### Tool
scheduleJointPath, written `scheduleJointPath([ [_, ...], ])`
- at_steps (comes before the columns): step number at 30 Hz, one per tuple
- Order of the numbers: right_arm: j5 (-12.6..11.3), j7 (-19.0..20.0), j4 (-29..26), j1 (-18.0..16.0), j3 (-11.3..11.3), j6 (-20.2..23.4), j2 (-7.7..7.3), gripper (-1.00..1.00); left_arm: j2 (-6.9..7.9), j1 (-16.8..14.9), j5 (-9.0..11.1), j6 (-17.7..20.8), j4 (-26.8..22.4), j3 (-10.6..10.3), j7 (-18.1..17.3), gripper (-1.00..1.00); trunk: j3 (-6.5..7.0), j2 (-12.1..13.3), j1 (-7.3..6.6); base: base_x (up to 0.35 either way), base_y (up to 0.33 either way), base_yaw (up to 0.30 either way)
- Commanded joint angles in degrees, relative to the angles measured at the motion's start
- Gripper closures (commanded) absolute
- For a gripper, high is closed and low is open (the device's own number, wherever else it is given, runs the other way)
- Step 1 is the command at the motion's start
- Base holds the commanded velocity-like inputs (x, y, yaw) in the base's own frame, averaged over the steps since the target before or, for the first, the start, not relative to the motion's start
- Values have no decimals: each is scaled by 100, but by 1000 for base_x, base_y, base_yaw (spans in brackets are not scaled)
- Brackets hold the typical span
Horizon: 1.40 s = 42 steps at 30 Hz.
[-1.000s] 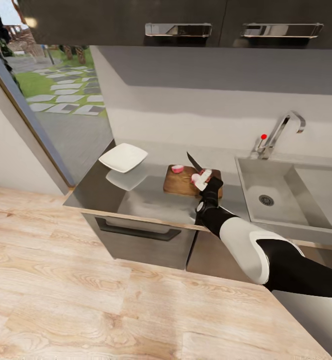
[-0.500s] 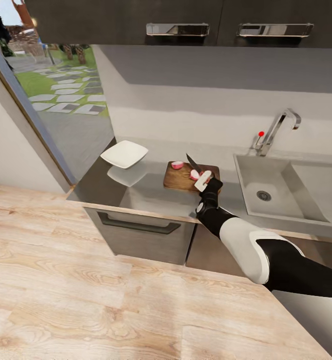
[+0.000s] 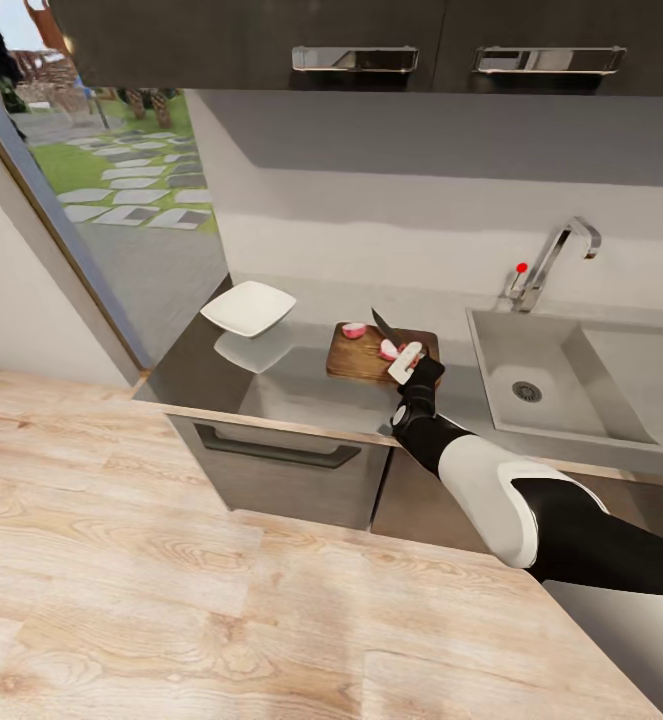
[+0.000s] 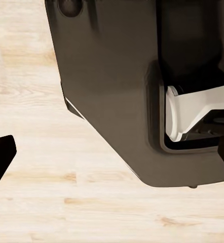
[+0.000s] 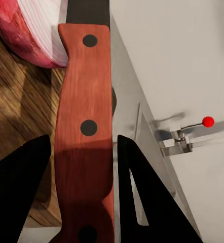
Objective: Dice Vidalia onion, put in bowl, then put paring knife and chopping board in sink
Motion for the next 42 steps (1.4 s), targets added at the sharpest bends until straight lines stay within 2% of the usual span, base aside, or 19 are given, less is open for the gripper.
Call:
scheduleJointPath([
  [1,62,-1,4,-3,-43,37,3,100,3,2,9,36,-17,-15,35,-100,-9,-10,4,0,0,0],
  [3,62,181,8,-2,-43,34,3,100,-2,2,9,36,-18,-15,35,-100,-9,-10,4,0,0,0],
  [24,54,112,-126,-2,-43,22,3,100,1,2,9,36,9,-15,35,-100,-9,-10,4,1,3,0],
  [36,53,115,-133,-3,-43,39,3,100,3,2,9,36,9,-15,35,-100,-9,-10,4,112,221,0],
  [42,53,125,-125,-3,-47,44,3,100,3,2,9,36,9,-15,35,-100,-9,-10,4,43,39,0],
])
